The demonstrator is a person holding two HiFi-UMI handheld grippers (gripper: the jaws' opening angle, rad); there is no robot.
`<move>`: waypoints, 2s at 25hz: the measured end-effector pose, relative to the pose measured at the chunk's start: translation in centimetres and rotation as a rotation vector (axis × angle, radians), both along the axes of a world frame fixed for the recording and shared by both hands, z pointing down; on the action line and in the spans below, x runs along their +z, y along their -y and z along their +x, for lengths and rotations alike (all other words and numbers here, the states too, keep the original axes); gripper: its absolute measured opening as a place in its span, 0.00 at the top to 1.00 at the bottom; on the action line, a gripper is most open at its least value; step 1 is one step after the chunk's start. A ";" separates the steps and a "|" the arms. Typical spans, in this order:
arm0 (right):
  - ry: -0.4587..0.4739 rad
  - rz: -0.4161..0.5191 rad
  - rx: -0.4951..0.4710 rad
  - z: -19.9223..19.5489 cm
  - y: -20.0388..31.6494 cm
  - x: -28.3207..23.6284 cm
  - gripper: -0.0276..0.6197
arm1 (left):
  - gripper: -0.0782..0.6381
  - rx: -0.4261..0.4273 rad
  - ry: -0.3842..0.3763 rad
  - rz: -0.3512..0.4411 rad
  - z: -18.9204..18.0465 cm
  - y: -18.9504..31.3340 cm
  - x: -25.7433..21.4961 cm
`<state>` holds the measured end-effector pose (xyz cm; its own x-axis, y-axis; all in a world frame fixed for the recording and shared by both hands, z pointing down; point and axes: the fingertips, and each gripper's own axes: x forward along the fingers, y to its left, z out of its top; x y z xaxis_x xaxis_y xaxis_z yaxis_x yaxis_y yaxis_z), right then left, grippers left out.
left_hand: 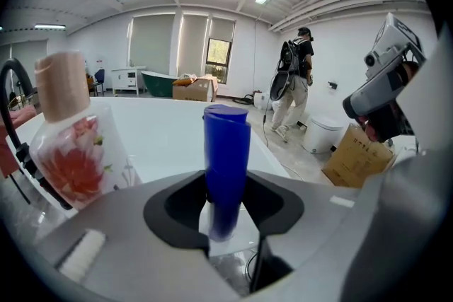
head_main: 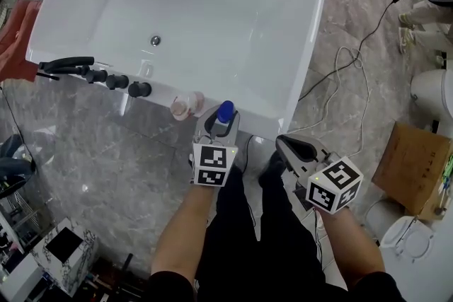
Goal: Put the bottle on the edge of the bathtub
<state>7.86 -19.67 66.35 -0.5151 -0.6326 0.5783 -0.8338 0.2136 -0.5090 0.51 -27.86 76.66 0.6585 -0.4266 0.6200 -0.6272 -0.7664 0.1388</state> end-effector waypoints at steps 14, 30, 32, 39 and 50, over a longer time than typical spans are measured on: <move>-0.011 -0.014 -0.051 -1.7 -0.8 -0.1 0.94 | 0.67 -0.009 0.019 0.024 -1.2 -1.6 0.8; -0.009 0.011 -0.052 -2.1 -1.9 -2.5 0.94 | 0.66 0.076 0.127 -0.023 -1.8 -3.8 1.6; -0.008 0.015 -0.051 -1.9 -2.2 -2.8 0.94 | 0.66 0.076 0.134 -0.032 -1.7 -3.7 1.6; -0.008 0.027 -0.024 -0.4 -3.3 -4.3 0.94 | 0.63 0.096 0.142 -0.020 -1.1 -4.1 -0.1; -0.014 0.069 -0.012 1.0 -3.7 -8.6 0.94 | 0.62 0.064 0.090 0.013 -1.3 -3.7 -6.6</move>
<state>8.85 -15.95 57.75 -0.5147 -0.6654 0.5407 -0.8382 0.2576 -0.4808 -0.77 -24.19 70.07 0.6268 -0.3936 0.6724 -0.5861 -0.8068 0.0741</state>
